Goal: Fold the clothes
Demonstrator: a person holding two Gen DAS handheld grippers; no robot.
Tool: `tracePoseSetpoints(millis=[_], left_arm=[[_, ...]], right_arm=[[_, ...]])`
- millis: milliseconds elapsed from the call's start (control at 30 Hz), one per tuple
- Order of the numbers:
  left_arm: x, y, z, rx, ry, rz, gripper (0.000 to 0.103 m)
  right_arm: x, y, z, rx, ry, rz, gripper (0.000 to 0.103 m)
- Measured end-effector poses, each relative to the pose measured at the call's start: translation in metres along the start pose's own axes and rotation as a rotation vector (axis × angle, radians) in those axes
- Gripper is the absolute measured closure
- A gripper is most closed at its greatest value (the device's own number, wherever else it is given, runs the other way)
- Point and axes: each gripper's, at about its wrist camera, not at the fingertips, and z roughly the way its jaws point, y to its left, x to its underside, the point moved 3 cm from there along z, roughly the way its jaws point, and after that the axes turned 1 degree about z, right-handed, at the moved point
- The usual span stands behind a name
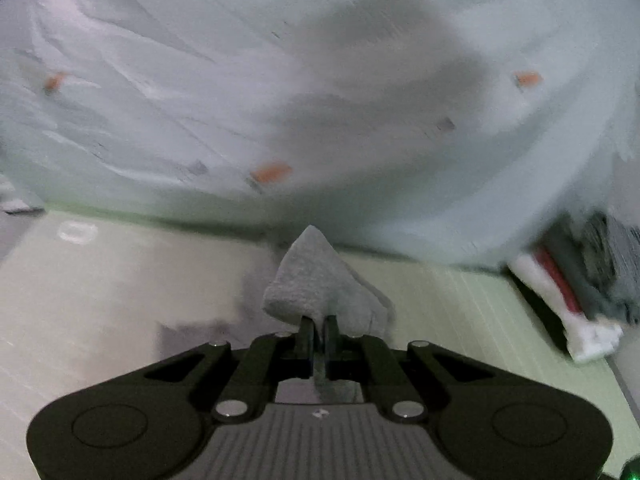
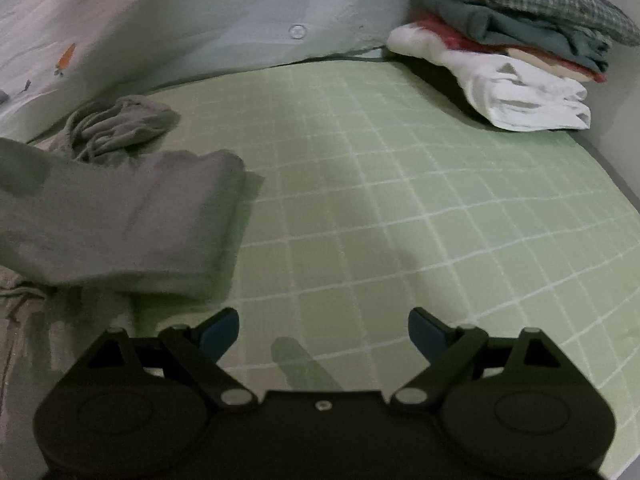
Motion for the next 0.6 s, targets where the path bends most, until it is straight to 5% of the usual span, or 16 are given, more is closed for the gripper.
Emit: tracePoseSetpoints(millis=[200,367,500,600], left_arm=[[-0.027,0.087,-0.013,-0.194,-0.076,-0.037,0.098],[-0.010,0.159,0.010,-0.411,0.018,-0.121,0.085],[0.012,0.178,0.018,-0.386,0.083,-0.166,0.069],[0.031,0.170,0.032,-0.311,0.157,-0.107,0.060]], right_arm=[[-0.005,0.029,0.000,0.021,-0.005,-0.015,0.011],[-0.006,0.053,0.002,0.033,0.007,-0.056,0.010],[-0.008,0.073,0.004,0.027,0.016,-0.104,0.010],[-0.015,0.087,0.010,0.019,0.018,-0.114,0.010]])
